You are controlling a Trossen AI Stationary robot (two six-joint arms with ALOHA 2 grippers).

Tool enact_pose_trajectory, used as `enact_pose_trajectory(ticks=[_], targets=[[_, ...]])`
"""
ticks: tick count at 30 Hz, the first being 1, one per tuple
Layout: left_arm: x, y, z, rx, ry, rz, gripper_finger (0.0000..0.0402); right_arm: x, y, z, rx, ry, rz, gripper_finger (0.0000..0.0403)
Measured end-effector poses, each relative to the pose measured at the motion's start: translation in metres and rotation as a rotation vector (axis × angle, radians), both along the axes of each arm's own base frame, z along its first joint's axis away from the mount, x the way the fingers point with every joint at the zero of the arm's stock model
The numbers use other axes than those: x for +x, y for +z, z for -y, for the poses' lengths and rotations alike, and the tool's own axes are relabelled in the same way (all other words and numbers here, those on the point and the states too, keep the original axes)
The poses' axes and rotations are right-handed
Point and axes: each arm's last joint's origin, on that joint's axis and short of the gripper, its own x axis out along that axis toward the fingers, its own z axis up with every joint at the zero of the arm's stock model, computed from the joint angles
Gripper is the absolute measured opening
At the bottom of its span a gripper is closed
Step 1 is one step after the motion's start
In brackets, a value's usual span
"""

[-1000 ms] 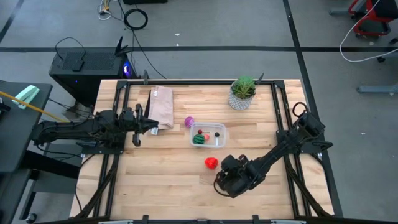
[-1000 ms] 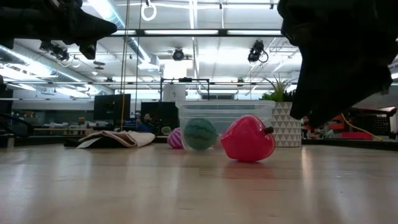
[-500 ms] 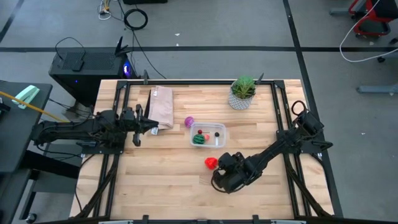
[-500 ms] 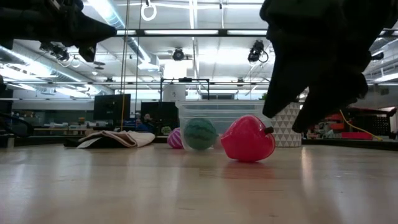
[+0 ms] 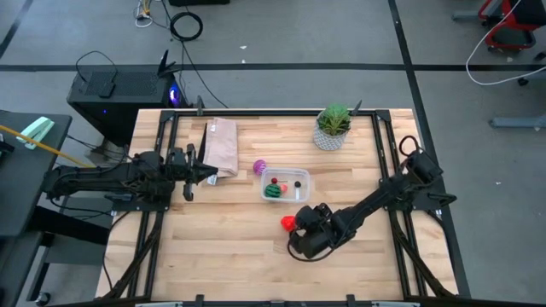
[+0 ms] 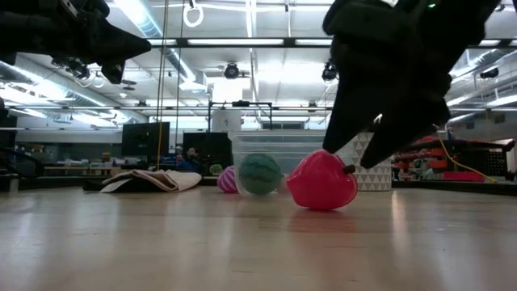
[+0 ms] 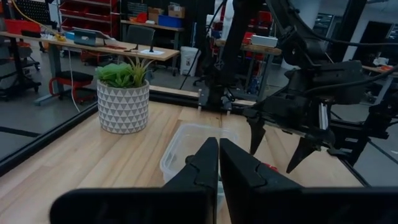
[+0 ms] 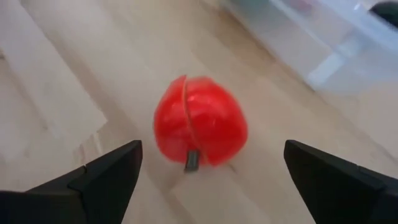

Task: Pick and placing Produce into tupperware
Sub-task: Put the apple into the transparent bin

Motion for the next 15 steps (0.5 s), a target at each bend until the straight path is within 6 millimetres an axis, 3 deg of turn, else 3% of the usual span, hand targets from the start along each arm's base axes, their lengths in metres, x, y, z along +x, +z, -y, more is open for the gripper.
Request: enact_pose_trajectory(ticks=[15], targets=[[0.0, -0.001, 0.0, -0.001, 0.0, -0.007, 0.0029, 0.017, -0.002, 0.019, 0.013, -0.004, 0.024, 0.04]])
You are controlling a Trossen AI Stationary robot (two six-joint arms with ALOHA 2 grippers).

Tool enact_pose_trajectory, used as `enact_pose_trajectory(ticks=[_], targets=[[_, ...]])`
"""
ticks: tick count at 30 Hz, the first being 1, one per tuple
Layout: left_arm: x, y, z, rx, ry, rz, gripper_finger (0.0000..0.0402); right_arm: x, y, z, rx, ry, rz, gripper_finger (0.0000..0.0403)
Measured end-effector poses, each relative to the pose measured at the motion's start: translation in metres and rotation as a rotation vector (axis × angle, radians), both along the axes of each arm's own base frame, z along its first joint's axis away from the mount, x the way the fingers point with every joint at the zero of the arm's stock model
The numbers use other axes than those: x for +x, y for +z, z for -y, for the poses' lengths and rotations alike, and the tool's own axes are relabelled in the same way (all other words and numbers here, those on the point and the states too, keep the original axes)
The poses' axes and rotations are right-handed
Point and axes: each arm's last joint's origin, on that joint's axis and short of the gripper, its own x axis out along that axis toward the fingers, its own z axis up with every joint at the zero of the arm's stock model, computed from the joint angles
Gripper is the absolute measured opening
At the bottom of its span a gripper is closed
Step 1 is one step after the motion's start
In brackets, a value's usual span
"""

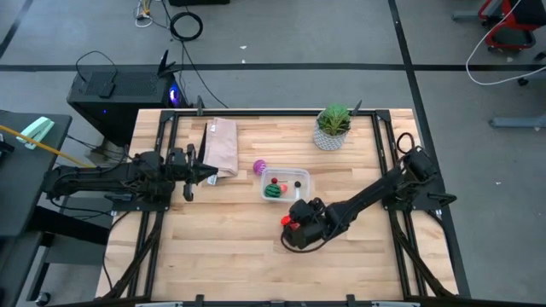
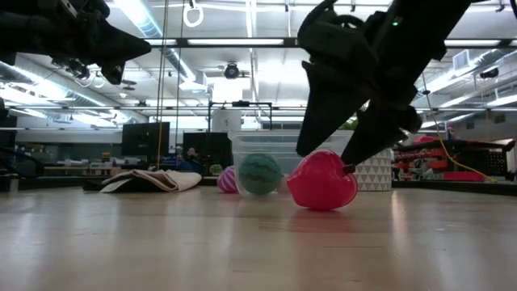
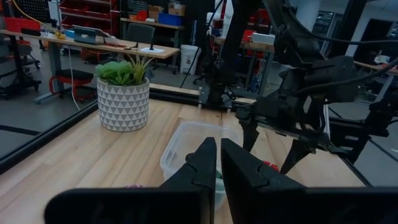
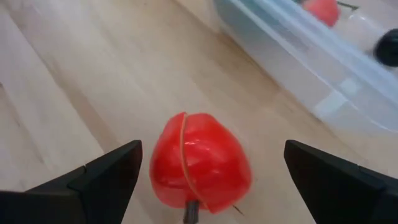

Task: Pick and placing Produce into tupperware
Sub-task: Put the apple into the transparent bin

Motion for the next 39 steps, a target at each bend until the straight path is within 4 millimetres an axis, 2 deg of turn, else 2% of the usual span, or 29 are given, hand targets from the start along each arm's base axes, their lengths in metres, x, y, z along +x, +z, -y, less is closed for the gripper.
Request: enact_pose_trajectory(ticks=[6, 15, 27, 33, 39], targets=[[0.0, -0.001, 0.0, 0.004, 0.0, -0.012, 0.0019, 0.009, -0.017, -0.004, 0.043, -0.004, 0.005, 0.04], [0.0, -0.002, 0.0, 0.003, 0.0, -0.02, 0.0028, 0.012, -0.019, 0.002, 0.057, -0.024, 0.0, 0.039], [0.0, -0.002, 0.0, 0.006, -0.001, -0.02, 0.0016, 0.012, -0.019, 0.002, 0.072, -0.016, -0.009, 0.0329], [0.0, -0.002, 0.0, 0.006, -0.001, -0.02, 0.0024, 0.012, -0.019, 0.002, 0.071, -0.016, -0.008, 0.029], [0.0, -0.002, 0.0, 0.007, -0.001, -0.02, 0.0028, 0.012, -0.019, 0.002, 0.064, -0.008, -0.009, 0.0281]])
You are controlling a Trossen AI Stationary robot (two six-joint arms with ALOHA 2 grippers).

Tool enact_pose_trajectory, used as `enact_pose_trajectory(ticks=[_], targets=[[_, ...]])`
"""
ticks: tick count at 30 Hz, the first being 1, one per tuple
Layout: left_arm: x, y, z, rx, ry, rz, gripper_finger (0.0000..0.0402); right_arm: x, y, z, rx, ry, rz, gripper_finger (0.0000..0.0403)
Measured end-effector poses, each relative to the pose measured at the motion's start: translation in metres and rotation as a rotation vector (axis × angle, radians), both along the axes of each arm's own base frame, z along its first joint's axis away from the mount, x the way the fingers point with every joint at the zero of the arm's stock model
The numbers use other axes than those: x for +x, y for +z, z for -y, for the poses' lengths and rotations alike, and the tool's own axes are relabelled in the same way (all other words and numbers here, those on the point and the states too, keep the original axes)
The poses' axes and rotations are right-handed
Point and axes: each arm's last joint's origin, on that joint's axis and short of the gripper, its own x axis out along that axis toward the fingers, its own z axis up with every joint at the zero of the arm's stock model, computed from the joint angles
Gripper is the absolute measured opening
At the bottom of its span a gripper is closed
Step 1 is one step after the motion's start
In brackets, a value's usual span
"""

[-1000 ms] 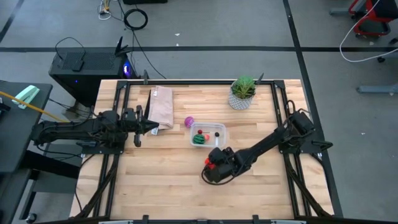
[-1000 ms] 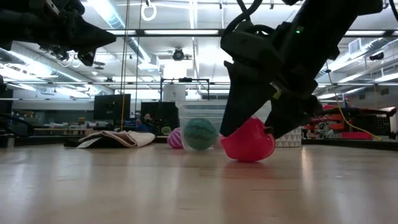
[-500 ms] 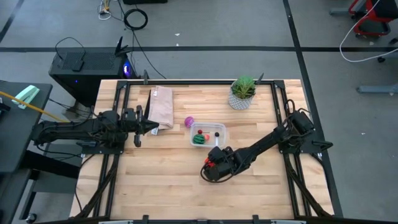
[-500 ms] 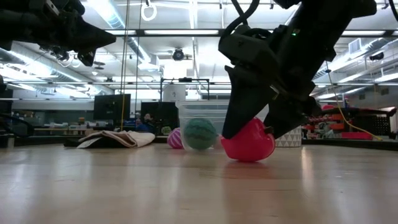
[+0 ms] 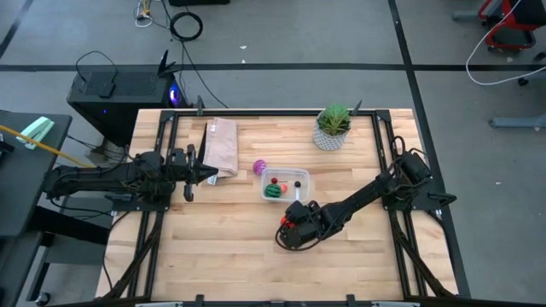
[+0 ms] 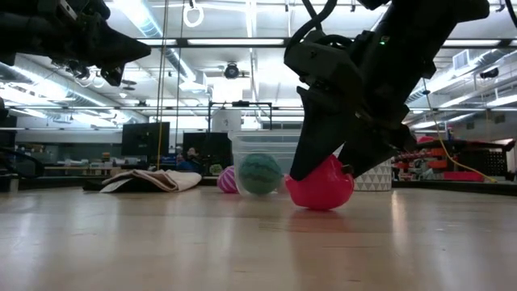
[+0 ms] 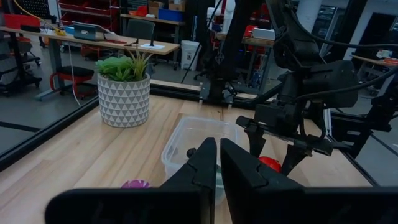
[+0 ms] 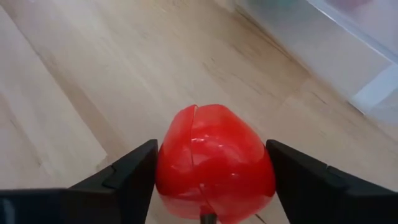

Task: Pick and placing Produce into tupperware
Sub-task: Put the apple into the transparent bin

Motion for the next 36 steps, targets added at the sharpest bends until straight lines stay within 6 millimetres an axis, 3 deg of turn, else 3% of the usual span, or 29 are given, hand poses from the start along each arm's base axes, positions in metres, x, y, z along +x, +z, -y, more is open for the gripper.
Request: enact_pose_trajectory(ticks=[9, 18, 28, 32, 36], targets=[[0.0, 0.0, 0.0, 0.0, 0.0, 0.0, 0.0016, 0.012, 0.019, -0.007, 0.0, 0.069, 0.02, 0.0289], [0.0, 0.0, 0.0, 0.0, 0.0, 0.0, 0.0027, 0.034, 0.078, -0.006, -0.075, 0.13, -0.002, 0.0286], [0.0, 0.0, 0.0, 0.0, 0.0, 0.0, 0.0014, 0.056, 0.133, 0.049, -0.122, 0.044, -0.034, 0.0288], [0.0, 0.0, 0.0, 0.0, 0.0, 0.0, 0.0016, 0.058, 0.143, 0.079, -0.086, -0.034, -0.075, 0.029], [0.0, 0.0, 0.0, 0.0, 0.0, 0.0, 0.0022, 0.055, 0.141, 0.113, 0.089, -0.157, -0.158, 0.0291]])
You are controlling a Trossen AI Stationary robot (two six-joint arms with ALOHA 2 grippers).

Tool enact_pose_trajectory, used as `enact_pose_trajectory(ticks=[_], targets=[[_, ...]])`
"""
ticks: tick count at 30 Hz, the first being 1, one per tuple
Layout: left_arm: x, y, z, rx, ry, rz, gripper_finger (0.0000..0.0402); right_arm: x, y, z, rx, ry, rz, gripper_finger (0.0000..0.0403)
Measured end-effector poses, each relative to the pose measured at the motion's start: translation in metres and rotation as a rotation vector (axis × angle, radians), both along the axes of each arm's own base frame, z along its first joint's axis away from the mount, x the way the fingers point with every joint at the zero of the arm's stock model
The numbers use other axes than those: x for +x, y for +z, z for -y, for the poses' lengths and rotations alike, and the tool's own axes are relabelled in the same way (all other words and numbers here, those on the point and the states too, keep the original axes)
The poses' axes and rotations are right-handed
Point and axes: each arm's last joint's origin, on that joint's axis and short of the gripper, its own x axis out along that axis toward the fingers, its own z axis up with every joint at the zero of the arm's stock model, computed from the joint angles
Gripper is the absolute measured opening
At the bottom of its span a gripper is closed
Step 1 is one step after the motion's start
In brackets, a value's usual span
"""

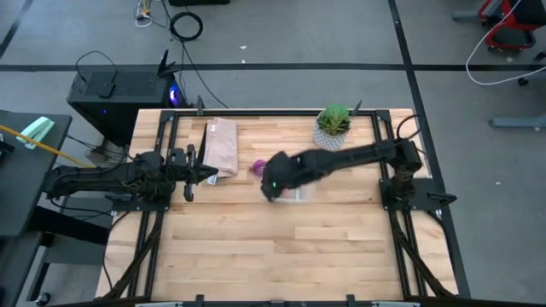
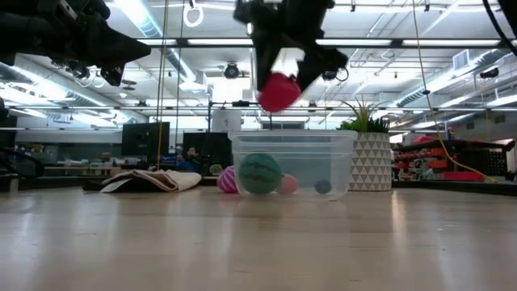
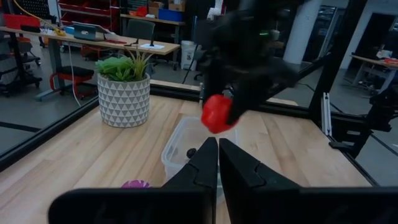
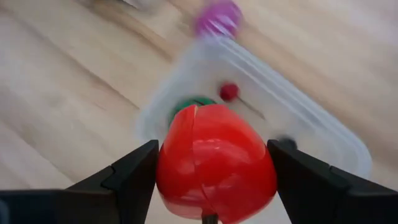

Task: Pick and placing Produce into tupperware
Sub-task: Put the apple into the transparent bin

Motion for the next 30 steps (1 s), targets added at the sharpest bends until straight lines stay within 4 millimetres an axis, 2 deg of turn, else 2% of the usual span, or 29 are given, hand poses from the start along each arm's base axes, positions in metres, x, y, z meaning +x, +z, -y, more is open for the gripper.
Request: enact_pose_trajectory(ticks=[5, 11, 18, 27, 30], targets=[[0.0, 0.0, 0.0, 0.0, 0.0, -0.001, 0.0022, -0.005, -0.003, 0.032, 0.198, -0.166, -0.058, 0.029], [0.0, 0.0, 0.0, 0.001, -0.001, -0.001, 0.0014, -0.007, -0.003, 0.051, 0.425, -0.281, -0.065, 0.0292], [0.0, 0.0, 0.0, 0.001, 0.0, -0.001, 0.0022, -0.009, -0.005, 0.052, 0.527, -0.335, -0.093, 0.0291], [0.0, 0.0, 0.0, 0.003, 0.0, -0.001, 0.0015, -0.016, -0.037, 0.05, 0.539, -0.404, -0.164, 0.0292], [0.0, 0.0, 0.0, 0.003, 0.0, -0.002, 0.0012, -0.014, -0.041, 0.05, 0.541, -0.405, -0.147, 0.0292]])
